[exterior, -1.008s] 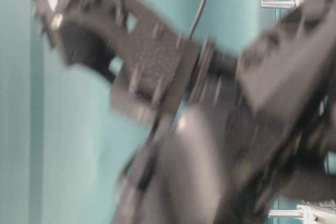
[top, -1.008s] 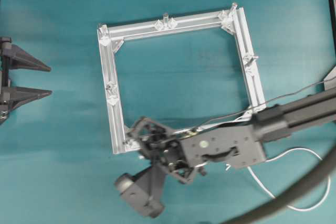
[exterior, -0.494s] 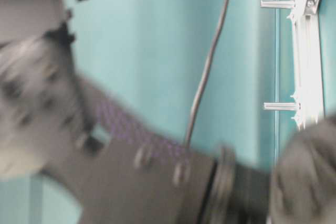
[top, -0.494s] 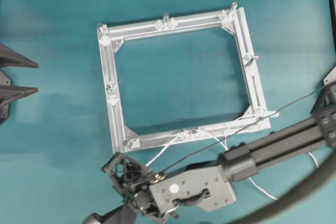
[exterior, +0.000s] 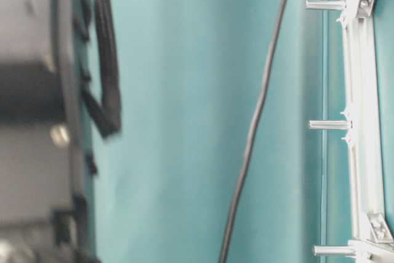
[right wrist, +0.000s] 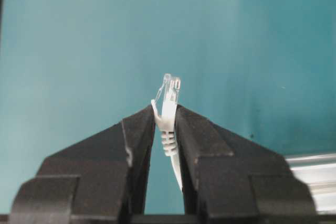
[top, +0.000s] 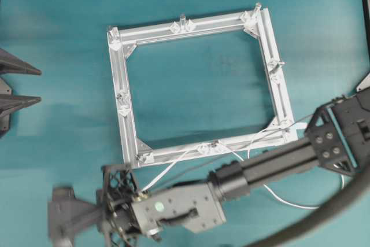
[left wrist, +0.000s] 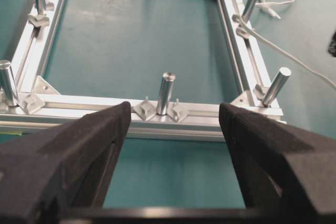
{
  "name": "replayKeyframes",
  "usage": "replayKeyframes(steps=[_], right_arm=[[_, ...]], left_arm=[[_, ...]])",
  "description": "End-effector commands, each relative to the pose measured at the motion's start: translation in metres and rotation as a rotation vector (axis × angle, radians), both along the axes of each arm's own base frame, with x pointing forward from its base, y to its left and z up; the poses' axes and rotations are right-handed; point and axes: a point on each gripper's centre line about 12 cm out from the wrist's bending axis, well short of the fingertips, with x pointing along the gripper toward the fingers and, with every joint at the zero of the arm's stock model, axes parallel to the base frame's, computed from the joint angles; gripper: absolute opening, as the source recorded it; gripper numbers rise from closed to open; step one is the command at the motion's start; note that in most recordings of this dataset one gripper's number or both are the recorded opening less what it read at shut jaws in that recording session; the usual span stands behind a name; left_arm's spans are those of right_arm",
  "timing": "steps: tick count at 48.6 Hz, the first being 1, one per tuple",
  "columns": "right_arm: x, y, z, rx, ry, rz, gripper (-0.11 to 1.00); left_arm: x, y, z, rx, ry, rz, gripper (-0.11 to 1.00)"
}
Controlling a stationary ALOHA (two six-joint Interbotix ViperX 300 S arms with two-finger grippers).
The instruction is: Move the cable alternately left and right between 8 pins so it hooks onto each one.
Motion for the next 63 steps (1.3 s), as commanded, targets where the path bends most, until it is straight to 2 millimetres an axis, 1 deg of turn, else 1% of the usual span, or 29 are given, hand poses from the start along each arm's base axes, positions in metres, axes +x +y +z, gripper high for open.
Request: replayKeyframes(steps=[1,7,12,21,28,31,40,45,50,56,63], right_arm=[[0.009,-0.017,0.031,0.065,-0.067,-0.1,0.17],[0.014,-0.04,0.031,0.136,-0.071,-0.273,0.17],[0.017,-0.052,0.031,0.157,-0.084,-0.369,0.17],[0.015,-0.072,0.027,0.183,-0.078,-0.565,0.17],[0.011,-0.083,0.031,0.196,-0.112,-0.684,0.17],[0.008,-0.089,0.03,0.193,-0.11,-0.715,0.17],[-0.009,-0.113,0.026,0.224,-0.108,-0.783,0.17],[-0.02,-0.124,0.031,0.266,-0.128,-0.825,0.17],[-0.034,-0.131,0.031,0.298,-0.134,-0.856,0.17],[-0.052,-0.137,0.026,0.319,-0.116,-0.902,0.17],[-0.066,-0.154,0.021,0.297,-0.085,-0.927,0.17]], left_arm=[[0.002,0.0,0.008,-0.001,-0.011,0.0,0.76],[0.002,0.0,0.008,-0.001,-0.011,0.0,0.76],[0.002,0.0,0.008,0.002,-0.011,-0.001,0.76],[0.002,0.0,0.008,0.001,-0.011,-0.001,0.76],[0.002,0.0,0.008,-0.001,-0.011,0.0,0.76],[0.002,0.0,0.008,0.001,-0.011,0.0,0.76],[0.002,0.0,0.008,-0.001,-0.011,0.0,0.76],[0.002,0.0,0.008,-0.001,-0.011,0.0,0.76],[0.002,0.0,0.008,-0.001,-0.011,0.0,0.76],[0.002,0.0,0.007,-0.001,-0.009,0.0,0.76],[0.002,0.0,0.008,0.001,-0.011,0.0,0.76]])
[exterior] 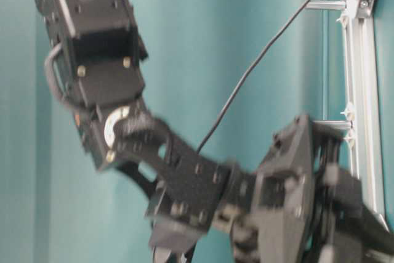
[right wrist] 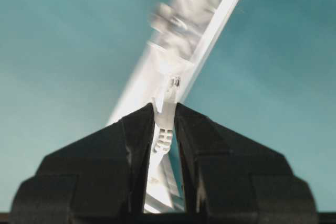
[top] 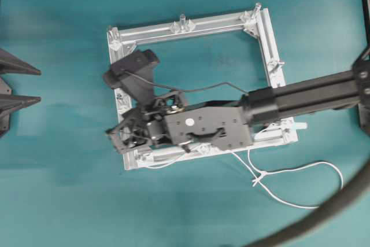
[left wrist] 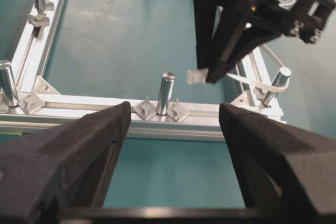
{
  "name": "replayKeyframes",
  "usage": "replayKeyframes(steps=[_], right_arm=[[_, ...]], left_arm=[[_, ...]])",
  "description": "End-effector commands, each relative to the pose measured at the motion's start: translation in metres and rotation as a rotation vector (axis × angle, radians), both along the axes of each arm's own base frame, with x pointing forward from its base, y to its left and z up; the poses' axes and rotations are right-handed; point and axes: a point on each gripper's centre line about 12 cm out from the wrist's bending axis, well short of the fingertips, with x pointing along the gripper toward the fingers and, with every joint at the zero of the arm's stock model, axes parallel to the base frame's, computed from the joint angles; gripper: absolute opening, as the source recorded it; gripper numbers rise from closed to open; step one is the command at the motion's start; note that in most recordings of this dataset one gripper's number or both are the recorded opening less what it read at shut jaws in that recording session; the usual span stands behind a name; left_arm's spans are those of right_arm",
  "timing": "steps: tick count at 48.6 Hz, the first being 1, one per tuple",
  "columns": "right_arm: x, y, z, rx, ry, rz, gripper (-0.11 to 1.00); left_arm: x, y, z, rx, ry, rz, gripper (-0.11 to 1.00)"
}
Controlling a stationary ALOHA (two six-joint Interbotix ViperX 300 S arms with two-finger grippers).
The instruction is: Move the cable alternately left and right between 8 pins so it hooks onto each one.
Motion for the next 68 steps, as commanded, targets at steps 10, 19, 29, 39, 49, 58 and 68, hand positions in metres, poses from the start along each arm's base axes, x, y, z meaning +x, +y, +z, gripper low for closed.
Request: replayKeyframes(steps=[10,19,29,39,49,58,68], right_arm=[[-0.004,-0.048,0.021,0.009,0.027,0.116,0.17],[0.009,-0.091,0.025,0.015,0.042,0.169,0.17],[0.034,-0.118,0.033,-0.047,0.076,0.272,0.17],[0.055,-0.138,0.032,-0.077,0.1,0.382,0.17],[0.068,-0.161,0.045,-0.131,0.059,0.411,0.17],[0.076,-0.174,0.042,-0.172,0.039,0.437,0.17],[0.083,-0.178,0.034,-0.231,0.034,0.481,0.17]], left_arm=[[0.002,0.0,0.008,0.001,-0.011,0.0,0.76],[0.002,0.0,0.008,0.001,-0.011,0.0,0.76],[0.002,0.0,0.008,-0.001,-0.011,0.0,0.76],[0.002,0.0,0.008,0.001,-0.011,0.0,0.76],[0.002,0.0,0.008,0.001,-0.011,0.0,0.76],[0.002,0.0,0.008,-0.001,-0.011,0.0,0.76],[0.002,0.0,0.007,-0.001,-0.009,0.0,0.76]])
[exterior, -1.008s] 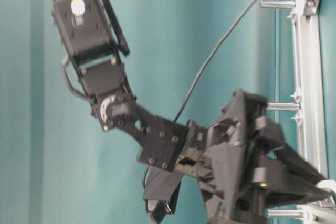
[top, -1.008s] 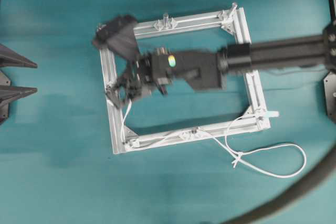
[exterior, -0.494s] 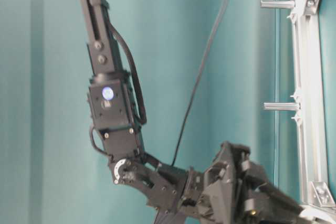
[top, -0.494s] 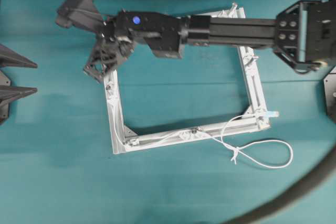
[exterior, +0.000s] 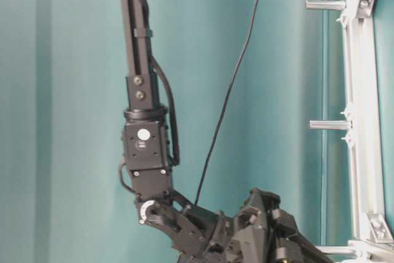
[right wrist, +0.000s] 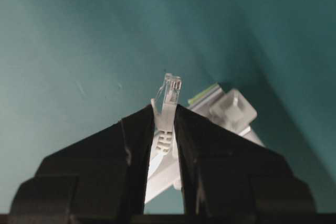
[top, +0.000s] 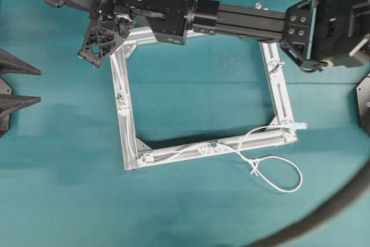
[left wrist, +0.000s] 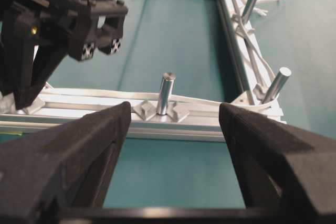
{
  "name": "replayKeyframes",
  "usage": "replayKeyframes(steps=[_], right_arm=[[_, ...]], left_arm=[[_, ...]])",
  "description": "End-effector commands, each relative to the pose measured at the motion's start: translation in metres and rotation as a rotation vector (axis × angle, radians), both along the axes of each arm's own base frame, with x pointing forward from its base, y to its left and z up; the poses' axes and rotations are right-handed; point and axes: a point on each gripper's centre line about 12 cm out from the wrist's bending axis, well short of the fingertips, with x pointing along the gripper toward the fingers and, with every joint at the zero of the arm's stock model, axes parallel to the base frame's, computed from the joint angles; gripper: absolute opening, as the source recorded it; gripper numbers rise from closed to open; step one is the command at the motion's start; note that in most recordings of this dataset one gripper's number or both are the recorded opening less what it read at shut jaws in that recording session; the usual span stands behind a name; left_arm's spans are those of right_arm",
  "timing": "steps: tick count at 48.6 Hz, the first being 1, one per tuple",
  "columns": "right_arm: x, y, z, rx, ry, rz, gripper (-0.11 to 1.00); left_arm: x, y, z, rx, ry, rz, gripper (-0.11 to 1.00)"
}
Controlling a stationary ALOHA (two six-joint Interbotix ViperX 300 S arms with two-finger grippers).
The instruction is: Move the cable alternately left and right between 8 pins so it hooks onto each one.
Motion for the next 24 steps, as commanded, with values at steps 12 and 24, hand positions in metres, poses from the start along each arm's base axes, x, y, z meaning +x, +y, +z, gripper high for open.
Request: replayKeyframes(steps=[12,24], right_arm=[[0.008,-0.022,0.04,-0.267,-0.108,0.032,0.15],[0.003,-0.044,0.041,-0.341,-0.113,-0.107,0.15]], left_arm=[[0.002,0.0,0.008,-0.001,-0.011,0.0,0.76],[0.002,0.0,0.008,-0.001,-0.011,0.0,0.76]])
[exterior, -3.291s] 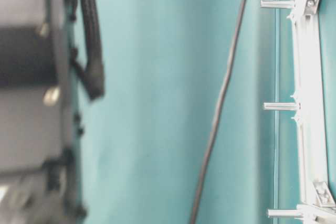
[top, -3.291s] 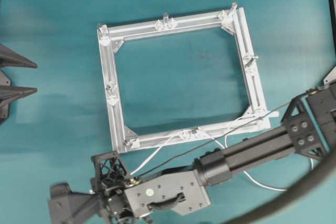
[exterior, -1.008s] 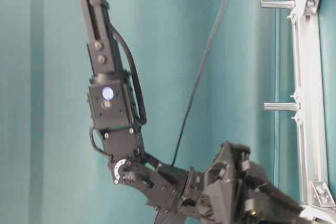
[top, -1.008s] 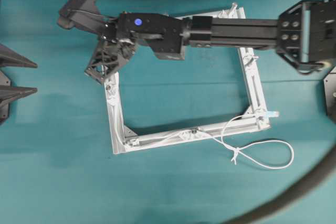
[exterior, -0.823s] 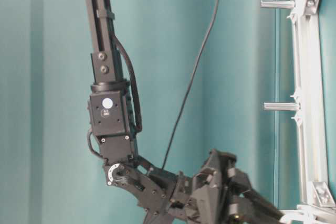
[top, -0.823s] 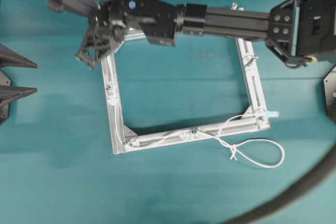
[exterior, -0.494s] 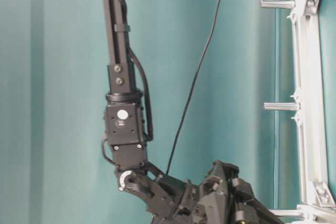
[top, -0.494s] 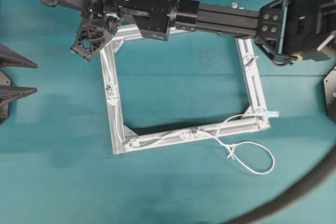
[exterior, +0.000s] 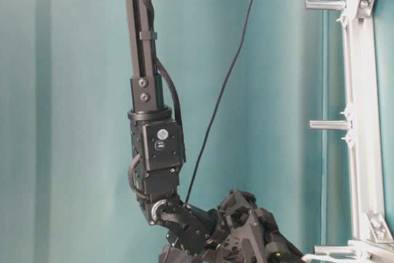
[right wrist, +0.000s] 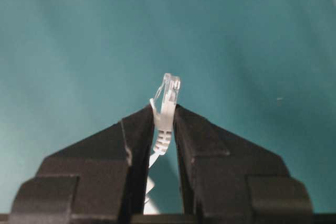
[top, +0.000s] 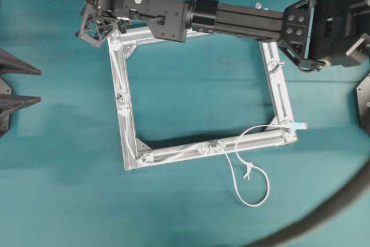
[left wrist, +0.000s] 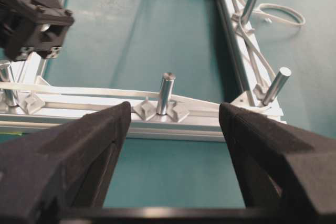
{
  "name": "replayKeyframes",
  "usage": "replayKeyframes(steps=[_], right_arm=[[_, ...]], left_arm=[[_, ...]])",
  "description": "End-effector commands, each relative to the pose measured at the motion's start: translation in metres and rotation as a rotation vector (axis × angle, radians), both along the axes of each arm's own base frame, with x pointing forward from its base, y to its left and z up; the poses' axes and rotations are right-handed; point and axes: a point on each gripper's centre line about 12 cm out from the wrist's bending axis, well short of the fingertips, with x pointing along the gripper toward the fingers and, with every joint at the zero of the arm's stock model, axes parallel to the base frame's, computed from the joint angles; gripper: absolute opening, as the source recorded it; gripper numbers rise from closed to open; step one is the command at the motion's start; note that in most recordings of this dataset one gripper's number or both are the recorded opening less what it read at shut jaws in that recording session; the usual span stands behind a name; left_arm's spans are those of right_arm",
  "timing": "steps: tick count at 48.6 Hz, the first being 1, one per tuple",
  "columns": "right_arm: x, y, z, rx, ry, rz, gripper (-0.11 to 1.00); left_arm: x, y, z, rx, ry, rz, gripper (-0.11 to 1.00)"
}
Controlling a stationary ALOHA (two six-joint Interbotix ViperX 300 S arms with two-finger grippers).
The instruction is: Move the cable alternately left and right between 8 pins so it hooks onto each one.
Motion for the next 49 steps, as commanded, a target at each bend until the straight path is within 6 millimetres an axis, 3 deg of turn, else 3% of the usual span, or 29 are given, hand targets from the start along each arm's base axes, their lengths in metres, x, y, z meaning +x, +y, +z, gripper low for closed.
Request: replayKeyframes(steps=[1,12,22,39,49], right_arm=[[0.0,-0.008,0.03,-0.041,-0.076,-0.051,0.15],[-0.009,-0.02,0.03,-0.019,-0.097,-0.212,0.15],[-0.015,-0.019,0.032,-0.007,-0.066,-0.243,0.15],[-0.016,0.008,0.047,0.055,-0.061,-0.241,0.15],[-0.02,0.011,0.052,0.07,-0.063,-0.287,0.15]], left_arm=[[0.002,0.0,0.008,0.0,-0.012,-0.002,0.76],[0.002,0.0,0.008,0.0,-0.012,-0.002,0.76],[0.002,0.0,0.008,0.0,-0.012,-0.002,0.76],[0.002,0.0,0.008,0.001,-0.012,-0.002,0.76],[0.002,0.0,0.008,-0.001,-0.011,-0.002,0.76]])
